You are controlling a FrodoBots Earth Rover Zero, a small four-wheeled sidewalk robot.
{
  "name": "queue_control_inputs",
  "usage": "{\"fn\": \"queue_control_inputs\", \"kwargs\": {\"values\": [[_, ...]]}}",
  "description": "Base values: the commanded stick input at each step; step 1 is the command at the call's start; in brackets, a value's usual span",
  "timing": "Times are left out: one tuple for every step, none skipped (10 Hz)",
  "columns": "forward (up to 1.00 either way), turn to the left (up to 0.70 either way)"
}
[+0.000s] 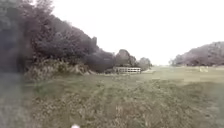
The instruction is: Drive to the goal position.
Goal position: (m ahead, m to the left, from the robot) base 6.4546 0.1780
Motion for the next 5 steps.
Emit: {"fn": "queue_control_inputs", "kwargs": {"values": [[0.70,-0.14],[0.70,-0.14],[0.70,-0.09],[0.70,-0.04],[0.70,0.00]]}}
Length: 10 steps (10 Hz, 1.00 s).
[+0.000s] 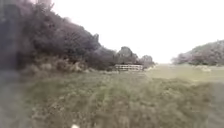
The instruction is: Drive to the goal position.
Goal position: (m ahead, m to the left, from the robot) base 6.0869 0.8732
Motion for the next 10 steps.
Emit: {"fn": "queue_control_inputs", "kwargs": {"values": [[0.70,0.00],[0.70,0.00],[0.70,-0.05],[0.70,-0.10],[0.70,-0.14],[0.70,-0.14],[0.70,-0.14],[0.70,-0.14],[0.70,-0.14],[0.70,-0.14]]}}
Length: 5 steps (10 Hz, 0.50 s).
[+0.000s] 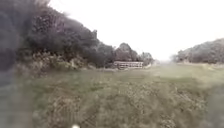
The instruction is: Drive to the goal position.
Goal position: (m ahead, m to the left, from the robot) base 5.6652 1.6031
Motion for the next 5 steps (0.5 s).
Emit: {"fn": "queue_control_inputs", "kwargs": {"values": [[0.70,-0.14],[0.70,-0.14],[0.70,-0.14],[0.70,-0.14],[0.70,-0.14]]}}
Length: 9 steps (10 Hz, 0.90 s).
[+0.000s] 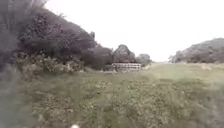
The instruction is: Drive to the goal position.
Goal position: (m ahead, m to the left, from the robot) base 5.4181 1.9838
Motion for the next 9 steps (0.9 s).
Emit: {"fn": "queue_control_inputs", "kwargs": {"values": [[0.70,-0.14],[0.70,-0.14],[0.70,-0.14],[0.70,-0.14],[0.70,-0.14],[0.70,-0.14],[0.70,-0.14],[0.70,-0.14],[0.70,-0.14]]}}
